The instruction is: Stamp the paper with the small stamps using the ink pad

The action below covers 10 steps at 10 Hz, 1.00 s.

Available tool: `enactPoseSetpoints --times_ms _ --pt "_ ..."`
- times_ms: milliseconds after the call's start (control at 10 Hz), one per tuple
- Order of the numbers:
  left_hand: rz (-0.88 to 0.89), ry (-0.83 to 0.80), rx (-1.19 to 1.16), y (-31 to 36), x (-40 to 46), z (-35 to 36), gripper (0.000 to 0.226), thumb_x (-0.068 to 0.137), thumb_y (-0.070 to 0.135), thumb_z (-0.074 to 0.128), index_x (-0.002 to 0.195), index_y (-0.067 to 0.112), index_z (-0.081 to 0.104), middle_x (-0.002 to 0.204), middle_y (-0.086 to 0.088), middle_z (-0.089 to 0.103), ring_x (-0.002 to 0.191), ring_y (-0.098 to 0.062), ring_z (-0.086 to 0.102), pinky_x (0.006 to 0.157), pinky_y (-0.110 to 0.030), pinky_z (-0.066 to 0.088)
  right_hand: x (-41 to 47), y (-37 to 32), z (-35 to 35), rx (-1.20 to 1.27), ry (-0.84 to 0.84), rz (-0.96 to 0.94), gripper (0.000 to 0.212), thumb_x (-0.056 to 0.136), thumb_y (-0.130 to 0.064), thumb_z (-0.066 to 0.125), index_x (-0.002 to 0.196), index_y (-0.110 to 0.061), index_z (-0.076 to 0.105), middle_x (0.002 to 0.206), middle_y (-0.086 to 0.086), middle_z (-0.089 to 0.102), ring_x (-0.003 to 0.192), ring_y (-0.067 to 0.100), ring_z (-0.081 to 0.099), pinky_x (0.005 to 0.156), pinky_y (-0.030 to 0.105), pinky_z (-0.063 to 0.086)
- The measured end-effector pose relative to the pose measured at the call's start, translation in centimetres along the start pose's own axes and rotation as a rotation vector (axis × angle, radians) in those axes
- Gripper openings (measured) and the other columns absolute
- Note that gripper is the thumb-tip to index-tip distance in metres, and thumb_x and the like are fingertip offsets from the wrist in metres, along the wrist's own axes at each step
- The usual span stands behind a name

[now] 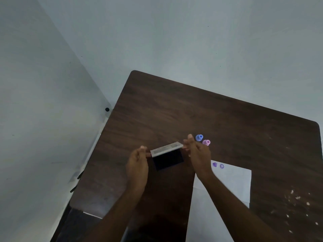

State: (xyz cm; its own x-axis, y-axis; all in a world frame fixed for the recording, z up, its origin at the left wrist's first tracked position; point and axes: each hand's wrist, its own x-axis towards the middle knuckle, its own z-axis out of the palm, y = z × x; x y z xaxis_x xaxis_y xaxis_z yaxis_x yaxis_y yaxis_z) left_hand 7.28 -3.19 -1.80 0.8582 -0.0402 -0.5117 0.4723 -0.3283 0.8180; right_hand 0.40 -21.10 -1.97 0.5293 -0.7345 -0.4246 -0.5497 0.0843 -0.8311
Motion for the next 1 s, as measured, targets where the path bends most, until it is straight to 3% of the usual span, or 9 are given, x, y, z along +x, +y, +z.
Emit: enactPoseSetpoints --times_ms 100,200,300,500,600,800,900,1000 --pt "-0.020 -0.031 -0.019 -1.0 -0.8 -0.1 0.030 0.097 0.044 0.044 0.093 0.027 0.068 0.084 0.005 0.073 0.087 -0.012 0.066 0.080 -0.034 0.051 -0.9 1.0 -0.5 -0.108 -0.057 -0.034 0.055 0.081 -0.068 0.043 0.082 -0.023 0.073 0.079 -0.007 0.073 0.075 0.003 0.066 0.064 0.020 0.049" --pt "-0.066 -0.029 -0.015 -1.8 -0.9 0.1 0.026 0.096 0.041 0.047 0.093 0.026 0.067 0.081 0.004 0.074 0.082 -0.010 0.066 0.073 -0.030 0.049 -1.2 1.8 -0.4 -0.204 -0.057 -0.096 0.048 0.086 -0.062 0.045 0.085 -0.021 0.070 0.082 -0.010 0.070 0.079 0.003 0.065 0.064 0.020 0.051" --pt "-0.080 -0.052 0.110 -2.3 -0.4 0.1 0.019 0.093 0.038 0.053 0.095 0.026 0.067 0.085 0.008 0.073 0.083 -0.006 0.066 0.076 -0.031 0.052 -1.0 2.5 -0.1 -0.297 -0.074 -0.164 0.026 0.091 -0.049 0.050 0.084 -0.030 0.067 0.083 -0.013 0.066 0.081 0.004 0.062 0.066 0.018 0.050" --pt "0.072 -0.065 0.415 -2.5 0.5 0.2 0.015 0.082 0.025 0.072 0.097 0.022 0.074 0.088 0.007 0.075 0.073 0.003 0.065 0.072 -0.022 0.053 -0.2 4.2 0.5 -0.499 -0.136 -0.179 0.015 0.091 -0.028 0.058 0.097 -0.019 0.069 0.098 -0.001 0.066 0.080 0.004 0.055 0.067 0.014 0.045" --pt "0.082 -0.038 0.454 -2.7 0.7 0.6 0.016 0.080 0.024 0.075 0.095 0.021 0.074 0.084 0.007 0.074 0.072 -0.001 0.066 0.066 -0.021 0.052 -0.2 4.5 0.8 -0.528 -0.127 -0.186 0.014 0.090 -0.023 0.060 0.100 -0.016 0.067 0.100 0.002 0.064 0.085 0.007 0.055 0.072 0.020 0.049" --pt "0.051 -0.038 0.428 -2.8 1.3 0.9 0.026 0.076 0.021 0.078 0.101 0.023 0.069 0.076 0.015 0.067 0.069 0.005 0.062 0.058 -0.013 0.045 -0.3 4.2 0.9 -0.510 -0.136 -0.157 0.008 0.090 -0.019 0.060 0.096 -0.018 0.065 0.099 0.002 0.064 0.086 0.008 0.057 0.070 0.016 0.048" --pt "0.091 -0.032 0.437 -2.7 1.5 0.8 0.040 0.073 0.020 0.081 0.108 0.024 0.064 0.085 0.013 0.064 0.076 0.001 0.061 0.060 -0.014 0.044 0.0 3.9 0.8 -0.555 -0.153 -0.160 0.005 0.089 -0.017 0.060 0.092 -0.018 0.064 0.097 0.000 0.065 0.086 0.011 0.061 0.066 0.014 0.047" --pt "0.182 0.030 0.433 -1.5 1.9 0.9 0.037 0.075 0.031 0.077 0.109 0.025 0.064 0.089 0.013 0.063 0.081 -0.003 0.061 0.067 -0.021 0.049 0.8 2.1 0.9 -0.644 -0.146 -0.209 0.011 0.091 -0.013 0.055 0.084 -0.016 0.064 0.091 0.001 0.066 0.079 0.010 0.061 0.059 0.013 0.045"
